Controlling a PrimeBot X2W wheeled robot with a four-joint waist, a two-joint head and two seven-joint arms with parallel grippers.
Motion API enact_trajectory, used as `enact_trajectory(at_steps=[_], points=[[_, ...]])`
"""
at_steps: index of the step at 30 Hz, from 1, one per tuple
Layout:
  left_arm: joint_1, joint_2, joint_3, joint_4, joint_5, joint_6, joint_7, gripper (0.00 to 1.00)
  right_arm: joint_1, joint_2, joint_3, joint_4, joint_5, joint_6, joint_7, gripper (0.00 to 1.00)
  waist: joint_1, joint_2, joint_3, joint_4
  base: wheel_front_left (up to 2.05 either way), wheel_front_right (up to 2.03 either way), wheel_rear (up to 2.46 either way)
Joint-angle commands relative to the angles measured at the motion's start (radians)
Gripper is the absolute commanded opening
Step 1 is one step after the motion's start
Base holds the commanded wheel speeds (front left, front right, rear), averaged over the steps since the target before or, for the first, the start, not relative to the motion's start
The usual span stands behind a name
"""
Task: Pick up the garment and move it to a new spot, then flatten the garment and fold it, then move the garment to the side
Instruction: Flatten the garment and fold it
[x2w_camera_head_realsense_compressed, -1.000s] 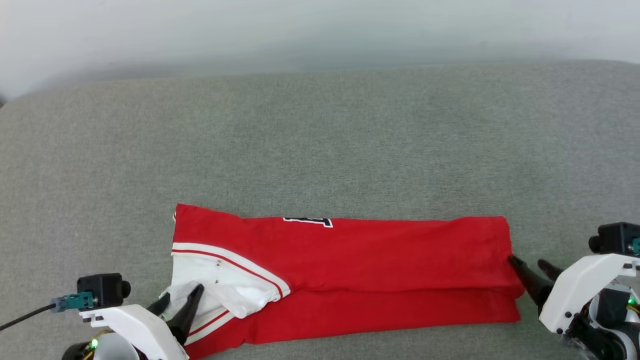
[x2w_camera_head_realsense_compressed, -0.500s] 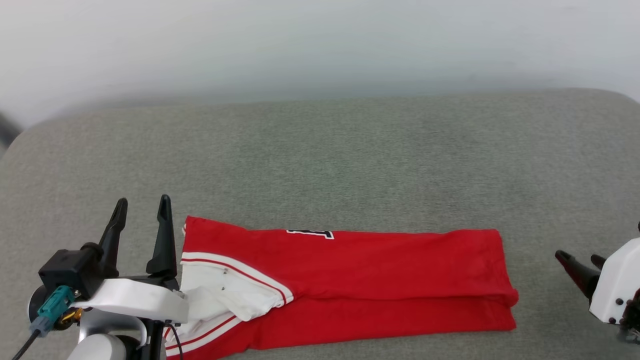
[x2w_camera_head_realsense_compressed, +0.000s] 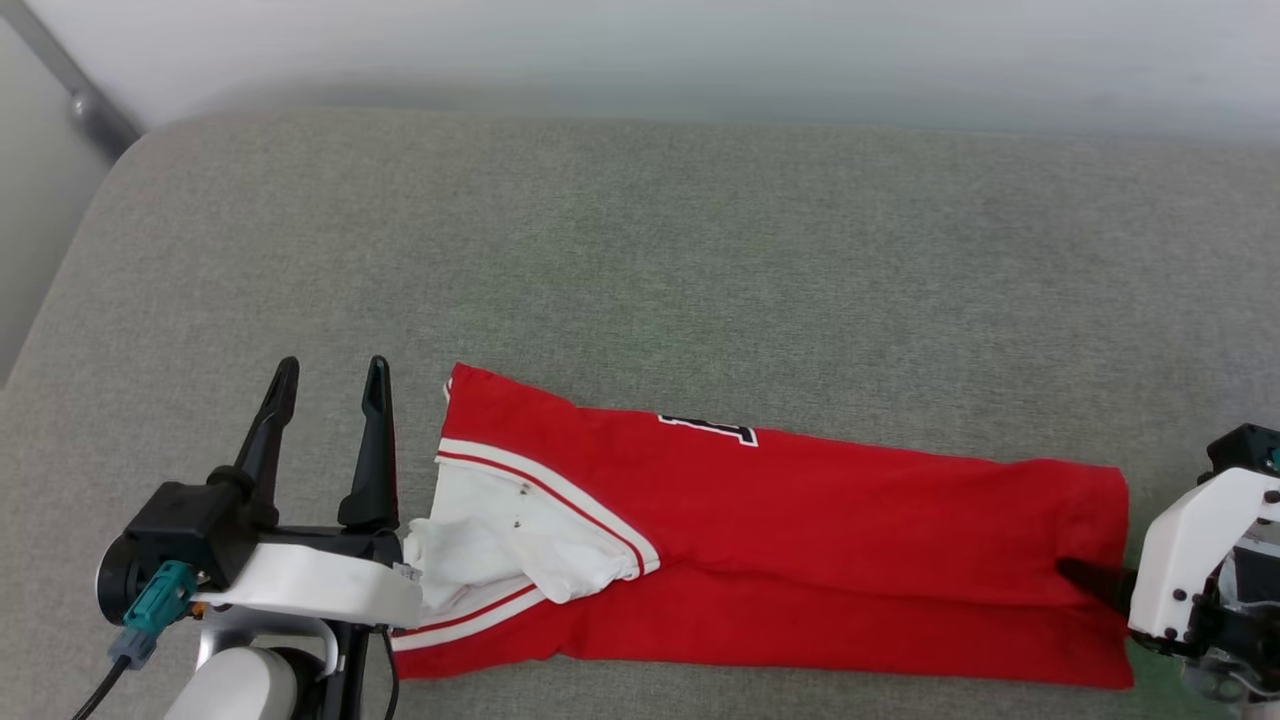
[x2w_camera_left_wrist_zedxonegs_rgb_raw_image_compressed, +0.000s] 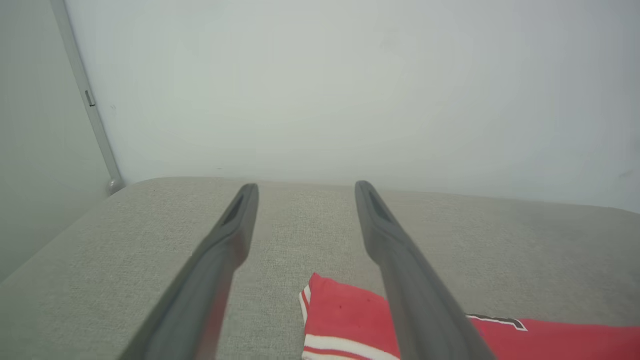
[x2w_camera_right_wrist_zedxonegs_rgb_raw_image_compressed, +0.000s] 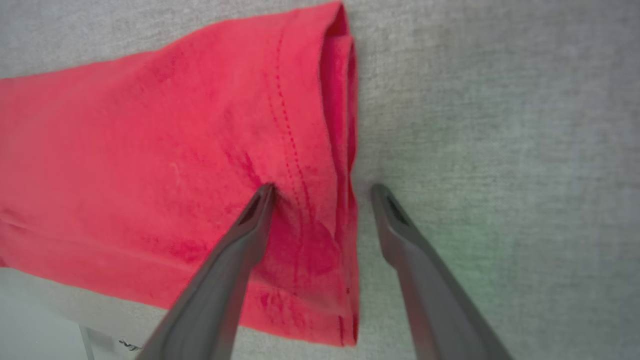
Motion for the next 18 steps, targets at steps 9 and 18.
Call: enact_trajectory(at_steps=[9, 18], points=[[-0.011, 0.004, -0.007, 0.010, 0.005, -0.001, -0.002, 1.00, -0.020, 0.014, 0.058, 0.071, 0.039, 0.000, 0.007, 0.00, 0.0001, -0.0001, 0.014, 0.002, 0.00, 0.00, 0.00], [0.026, 0.031, -0.013, 0.028, 0.016, 0.018, 0.027, 1.00, -0.062, -0.058, 0.146, -0.007, 0.083, 0.000, -0.015, 0.00, 0.0001, -0.0001, -0.046, -0.058, 0.00, 0.00, 0.00]])
